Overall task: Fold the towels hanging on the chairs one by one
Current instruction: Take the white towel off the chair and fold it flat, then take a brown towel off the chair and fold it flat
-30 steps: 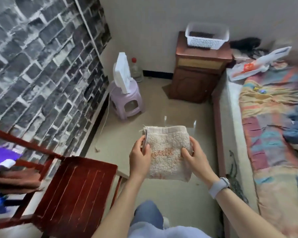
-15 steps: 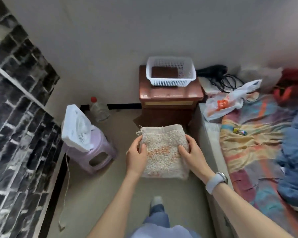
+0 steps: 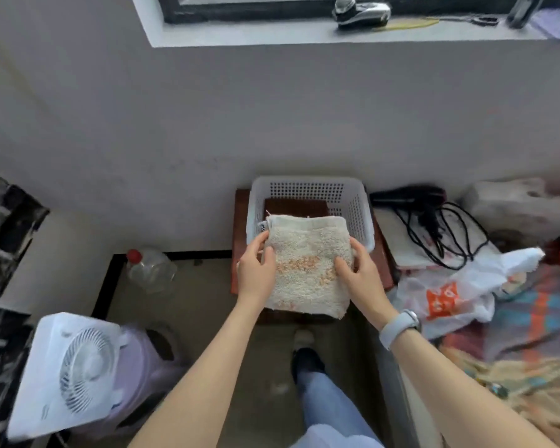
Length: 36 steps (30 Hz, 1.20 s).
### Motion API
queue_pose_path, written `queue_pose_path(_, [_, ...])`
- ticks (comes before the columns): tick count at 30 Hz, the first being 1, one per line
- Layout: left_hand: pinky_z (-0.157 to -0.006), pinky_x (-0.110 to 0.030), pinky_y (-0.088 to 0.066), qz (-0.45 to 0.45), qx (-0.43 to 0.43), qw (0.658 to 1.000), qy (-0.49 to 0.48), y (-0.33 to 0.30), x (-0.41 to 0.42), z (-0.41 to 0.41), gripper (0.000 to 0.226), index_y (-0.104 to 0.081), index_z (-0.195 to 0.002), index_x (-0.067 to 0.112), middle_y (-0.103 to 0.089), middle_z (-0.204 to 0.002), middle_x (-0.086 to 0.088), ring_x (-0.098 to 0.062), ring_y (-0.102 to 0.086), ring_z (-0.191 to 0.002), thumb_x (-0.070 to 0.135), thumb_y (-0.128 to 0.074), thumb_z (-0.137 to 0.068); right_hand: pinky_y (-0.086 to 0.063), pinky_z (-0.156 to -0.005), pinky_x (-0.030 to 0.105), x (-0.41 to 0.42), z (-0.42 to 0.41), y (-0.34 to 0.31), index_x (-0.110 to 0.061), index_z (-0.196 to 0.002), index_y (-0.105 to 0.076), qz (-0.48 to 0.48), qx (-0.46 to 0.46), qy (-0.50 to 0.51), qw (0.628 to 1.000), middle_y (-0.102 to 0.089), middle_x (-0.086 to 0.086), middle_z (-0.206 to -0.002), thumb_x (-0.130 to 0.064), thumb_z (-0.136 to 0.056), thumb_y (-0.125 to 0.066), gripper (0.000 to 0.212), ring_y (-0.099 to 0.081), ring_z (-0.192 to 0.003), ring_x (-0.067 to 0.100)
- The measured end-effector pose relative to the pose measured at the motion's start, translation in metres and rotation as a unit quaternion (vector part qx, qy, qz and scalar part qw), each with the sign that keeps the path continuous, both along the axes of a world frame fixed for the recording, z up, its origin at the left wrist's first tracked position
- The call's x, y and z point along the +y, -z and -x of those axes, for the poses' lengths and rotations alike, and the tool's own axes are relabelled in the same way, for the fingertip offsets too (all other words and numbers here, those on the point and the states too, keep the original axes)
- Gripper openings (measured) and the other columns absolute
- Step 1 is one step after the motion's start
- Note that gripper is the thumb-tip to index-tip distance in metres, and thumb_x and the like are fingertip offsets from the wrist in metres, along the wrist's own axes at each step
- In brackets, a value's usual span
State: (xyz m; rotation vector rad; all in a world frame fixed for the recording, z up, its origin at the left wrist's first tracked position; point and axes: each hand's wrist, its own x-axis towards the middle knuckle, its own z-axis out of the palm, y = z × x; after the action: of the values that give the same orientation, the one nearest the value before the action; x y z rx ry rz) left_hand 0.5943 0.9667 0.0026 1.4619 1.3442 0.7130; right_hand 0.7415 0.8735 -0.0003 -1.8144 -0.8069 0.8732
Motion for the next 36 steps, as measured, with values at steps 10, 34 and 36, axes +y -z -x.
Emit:
queue_pose_path(10, [-0.087, -0.018, -0.037, 0.079, 0.03, 0.993, -0.088, 0.071, 0.16, -0.096, 0.035, -0.049, -0.13, 0.013, -0.055, -0.13, -0.006, -0.007, -0.05, -0.109, 0.014, -0.043, -0.096, -0.04, -0.105, 0.034, 0.166, -0.088, 0.081, -0.019, -0.143, -0.027, 0.073, 0.058, -0.018, 0.995, -0.042, -0.001, -0.142, -0.022, -0.094, -0.047, 0.052, -0.045, -0.125, 0.013])
queue_pose_path(34, [-0.118, -0.041, -0.009, -0.124, 0.485, 0.822, 0.271, 0.179, 0.173, -0.108, 0.059, -0.012, -0.144, 0.012, -0.011, -0.152, -0.01, -0.028, -0.009, -0.14, 0.041, -0.017, -0.093, -0.003, -0.115, 0.05, 0.193, -0.084, 0.179, -0.026, -0.146, -0.007, 0.226, -0.376, -0.303, 0.846, 0.004, 0.009, -0.155, -0.045, -0.091, -0.02, 0.06, 0.011, -0.143, 0.028])
queue_pose_path(36, [-0.118, -0.041, -0.007, -0.093, 0.475, 0.827, 0.286, 0.164, 0.178, -0.112, 0.059, -0.003, -0.145, 0.014, 0.004, -0.154, -0.007, -0.027, 0.004, -0.142, 0.04, -0.015, -0.094, 0.001, -0.114, 0.05, 0.199, -0.086, 0.161, -0.027, -0.147, -0.003, 0.241, -0.33, -0.322, 0.854, 0.014, 0.007, -0.155, -0.04, -0.092, -0.021, 0.06, 0.02, -0.141, 0.028])
